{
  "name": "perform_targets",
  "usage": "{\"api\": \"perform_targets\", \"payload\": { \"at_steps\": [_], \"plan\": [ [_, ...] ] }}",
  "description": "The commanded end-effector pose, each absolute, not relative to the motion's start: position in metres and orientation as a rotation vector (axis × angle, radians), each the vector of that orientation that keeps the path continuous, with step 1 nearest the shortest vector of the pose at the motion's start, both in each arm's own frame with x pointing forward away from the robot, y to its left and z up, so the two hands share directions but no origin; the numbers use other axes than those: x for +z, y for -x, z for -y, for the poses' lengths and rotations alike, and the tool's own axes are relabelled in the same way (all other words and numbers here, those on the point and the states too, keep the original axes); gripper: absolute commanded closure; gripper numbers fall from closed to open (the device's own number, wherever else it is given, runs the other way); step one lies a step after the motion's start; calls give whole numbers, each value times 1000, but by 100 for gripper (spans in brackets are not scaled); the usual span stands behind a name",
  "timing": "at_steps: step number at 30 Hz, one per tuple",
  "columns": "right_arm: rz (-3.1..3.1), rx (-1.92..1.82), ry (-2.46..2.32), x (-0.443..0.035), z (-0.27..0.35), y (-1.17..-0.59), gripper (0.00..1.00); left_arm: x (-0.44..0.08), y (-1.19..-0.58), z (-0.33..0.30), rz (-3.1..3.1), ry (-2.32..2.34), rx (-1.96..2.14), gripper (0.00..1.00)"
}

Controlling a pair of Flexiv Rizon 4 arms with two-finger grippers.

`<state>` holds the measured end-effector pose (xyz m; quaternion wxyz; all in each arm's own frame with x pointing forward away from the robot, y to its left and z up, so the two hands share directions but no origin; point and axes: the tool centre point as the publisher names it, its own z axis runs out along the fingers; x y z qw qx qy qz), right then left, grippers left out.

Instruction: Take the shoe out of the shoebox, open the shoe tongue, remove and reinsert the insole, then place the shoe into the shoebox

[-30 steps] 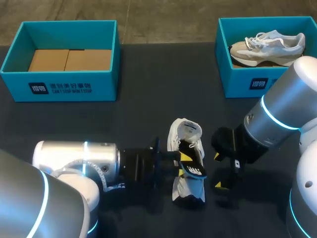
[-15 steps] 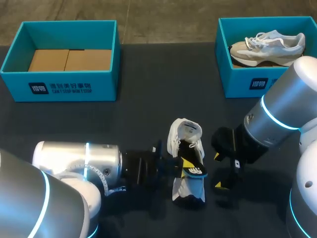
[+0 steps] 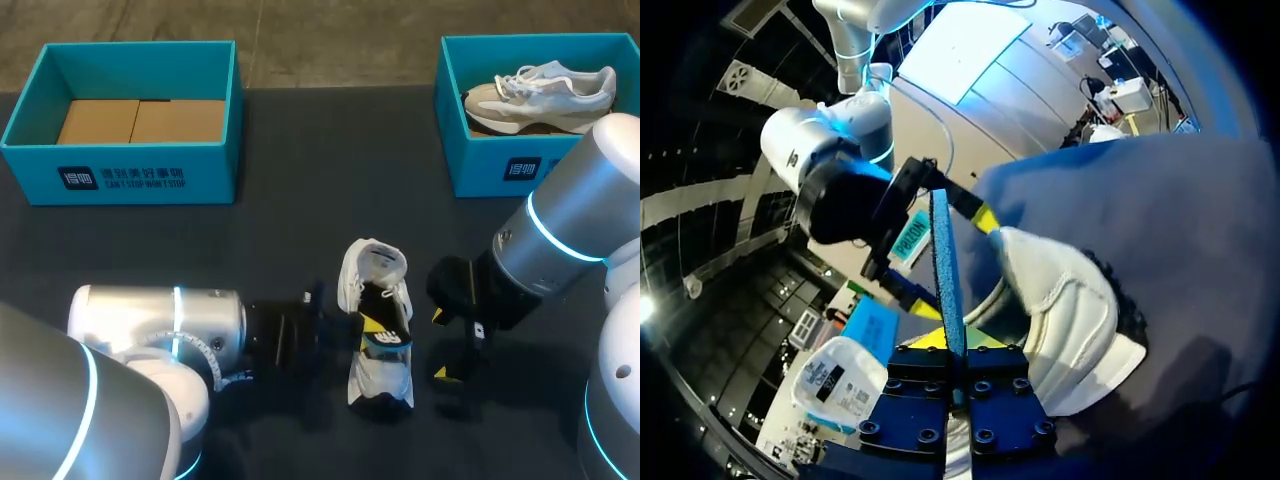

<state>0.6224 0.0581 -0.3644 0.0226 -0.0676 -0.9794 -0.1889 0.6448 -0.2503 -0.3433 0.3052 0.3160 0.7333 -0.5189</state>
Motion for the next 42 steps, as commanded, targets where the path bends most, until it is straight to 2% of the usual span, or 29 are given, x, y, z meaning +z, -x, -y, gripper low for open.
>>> {"api": "perform_targets", "payload": {
  "at_steps": [1, 10, 12, 15, 23, 30, 31, 32, 33, 42],
  "plan": [
    [3035, -583, 211, -365, -59, -621, 0, -349, -652, 260, -1963, -822, -1345, 100],
    [3035, -583, 211, -365, -59, -621, 0, -348, -650, 258, -1968, -821, -1358, 100],
    [3035, -583, 211, -365, -59, -621, 0, -346, -647, 257, -1965, -823, -1366, 75],
    [3035, -583, 211, -365, -59, -621, 0, -343, -644, 255, -1958, -828, -1375, 71],
    [3035, -583, 211, -365, -59, -621, 0, -332, -631, 252, -1918, -848, -1399, 76],
    [3035, -583, 211, -365, -59, -621, 0, -325, -621, 256, -1890, -886, -1415, 76],
    [3035, -583, 211, -365, -59, -621, 0, -325, -620, 257, -1889, -891, -1417, 78],
    [3035, -583, 211, -365, -59, -621, 0, -325, -620, 258, -1889, -899, -1418, 93],
    [3035, -583, 211, -365, -59, -621, 0, -327, -619, 258, -1895, -912, -1417, 100],
    [3035, -583, 211, -365, -59, -621, 0, -339, -631, 262, -1901, -917, -1373, 100]
  ]
}}
